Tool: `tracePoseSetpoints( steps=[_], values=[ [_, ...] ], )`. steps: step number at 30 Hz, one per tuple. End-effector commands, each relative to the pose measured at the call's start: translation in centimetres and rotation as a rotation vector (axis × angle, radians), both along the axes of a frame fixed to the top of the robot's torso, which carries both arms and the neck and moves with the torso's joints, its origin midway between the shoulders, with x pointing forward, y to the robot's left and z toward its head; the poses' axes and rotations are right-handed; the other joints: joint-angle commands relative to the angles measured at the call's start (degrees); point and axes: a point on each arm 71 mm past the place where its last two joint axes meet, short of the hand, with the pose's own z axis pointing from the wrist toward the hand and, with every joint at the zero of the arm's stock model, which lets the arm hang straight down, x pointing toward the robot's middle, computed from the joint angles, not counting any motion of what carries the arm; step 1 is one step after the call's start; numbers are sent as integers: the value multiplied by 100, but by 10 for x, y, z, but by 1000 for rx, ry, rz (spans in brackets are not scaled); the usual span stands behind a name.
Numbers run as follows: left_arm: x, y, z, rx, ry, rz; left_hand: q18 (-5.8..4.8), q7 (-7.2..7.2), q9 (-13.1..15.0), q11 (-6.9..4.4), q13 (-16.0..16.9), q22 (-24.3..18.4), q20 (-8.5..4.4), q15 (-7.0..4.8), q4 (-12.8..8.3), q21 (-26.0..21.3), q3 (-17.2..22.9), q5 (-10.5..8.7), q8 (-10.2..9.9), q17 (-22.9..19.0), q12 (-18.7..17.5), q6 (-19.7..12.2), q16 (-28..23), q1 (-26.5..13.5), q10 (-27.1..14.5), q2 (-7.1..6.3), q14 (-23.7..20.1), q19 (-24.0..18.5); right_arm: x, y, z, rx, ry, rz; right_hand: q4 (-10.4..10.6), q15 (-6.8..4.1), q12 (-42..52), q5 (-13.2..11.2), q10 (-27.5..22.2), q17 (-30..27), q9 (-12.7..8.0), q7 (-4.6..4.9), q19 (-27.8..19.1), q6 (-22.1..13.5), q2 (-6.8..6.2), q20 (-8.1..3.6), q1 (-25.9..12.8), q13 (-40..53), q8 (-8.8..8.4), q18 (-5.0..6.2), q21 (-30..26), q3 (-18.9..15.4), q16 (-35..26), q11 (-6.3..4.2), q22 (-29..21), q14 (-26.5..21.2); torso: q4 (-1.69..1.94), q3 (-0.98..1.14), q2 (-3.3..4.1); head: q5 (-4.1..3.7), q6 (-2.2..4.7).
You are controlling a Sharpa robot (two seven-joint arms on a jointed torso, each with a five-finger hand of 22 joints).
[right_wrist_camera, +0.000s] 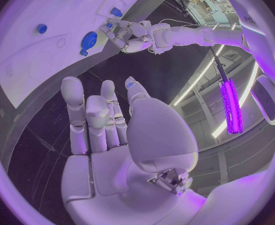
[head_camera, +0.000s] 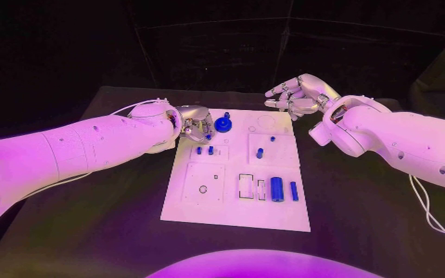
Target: Assemble the parts on the task board
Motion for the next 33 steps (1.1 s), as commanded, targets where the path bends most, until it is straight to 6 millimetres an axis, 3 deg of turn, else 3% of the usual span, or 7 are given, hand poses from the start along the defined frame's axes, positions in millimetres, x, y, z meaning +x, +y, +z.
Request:
tracePoseSetpoints(
  steps=[1,9,17,23,25,27,33],
  values=[
    [0,1,1,5,-2,3,-70,-10,-15,-2,-10,9,21,27,-2,40,-35,-14,-33,-18,-50,-41,11,1,-47,-59,124,-8,0,0,1,-1,-2,1,14,12,-43,12,-60,-28,-6,-2,-59,-46,32,6,12,-26,-26,72,-36,-25,-41,12,-41,-49,7,-3,3,4,0],
    [0,12,2,9,-14,37,-42,-93,-218,153,-119,-208,90,136,-34,-195,-156,-14,-415,-218,-370,-641,-97,18,-656,-185,79,-70,2,-2,-1,-44,4,-3,70,132,-1251,11,-819,-1421,4,128,-134,-99,23,100,155,-1150,-21,138,-393,-15,-1602,181,-540,-368,7,-5,-2,1,5],
    [-1,26,5,-32,-21,73,-36,-71,-248,186,-112,-230,121,166,-31,-227,-256,-14,-430,-256,-412,-681,-107,65,-825,-176,73,-74,2,-5,-3,-154,-37,27,-328,59,-1885,-268,-586,-773,28,75,703,175,66,32,809,-2082,170,-119,631,425,-824,121,1098,125,-1,-4,-4,4,25],
    [-1,43,13,-266,13,128,55,85,-222,201,-93,-672,147,180,6,-691,-309,-13,-315,-585,-368,-442,-317,99,-879,-83,-34,-215,1,-7,-8,-376,-89,66,-489,8,-2329,-290,-213,-713,36,-37,800,580,-70,-13,857,-2674,310,-168,907,814,-620,42,1475,145,-3,-4,-3,13,68],
    [-1,51,19,-406,49,140,111,161,-219,217,-83,-965,160,192,-6,-1007,-300,-12,-283,-821,-326,-363,-482,146,-882,-39,-132,-332,1,-7,-10,-474,-117,75,-515,0,-2503,-301,-101,-728,18,-68,788,662,-152,-23,801,-2851,301,-173,942,941,-585,33,1511,132,-2,-11,-7,-33,72],
    [-2,57,23,-544,86,157,244,213,-229,272,-83,-1742,201,252,-35,-1876,-321,-17,-257,-1527,-299,-281,-1019,195,-1001,-26,-521,-740,0,-8,-11,-553,-143,81,-533,-7,-2606,-318,-34,-732,-1,-85,778,681,-234,-28,744,-2971,253,-172,965,1031,-548,30,1532,125,9,-13,-17,-136,106],
    [-3,72,35,-993,203,303,258,258,-249,292,-2,-1889,276,300,155,-2146,-401,-6,-232,-2478,1,-168,-1714,5,-744,164,-1100,-1053,-6,-6,-18,-727,-201,91,-543,3,-2758,-363,7,-810,-16,-90,737,698,-391,-8,610,-3179,154,-170,969,1177,-548,45,1505,96,25,-34,-18,-338,219]
  ],
)
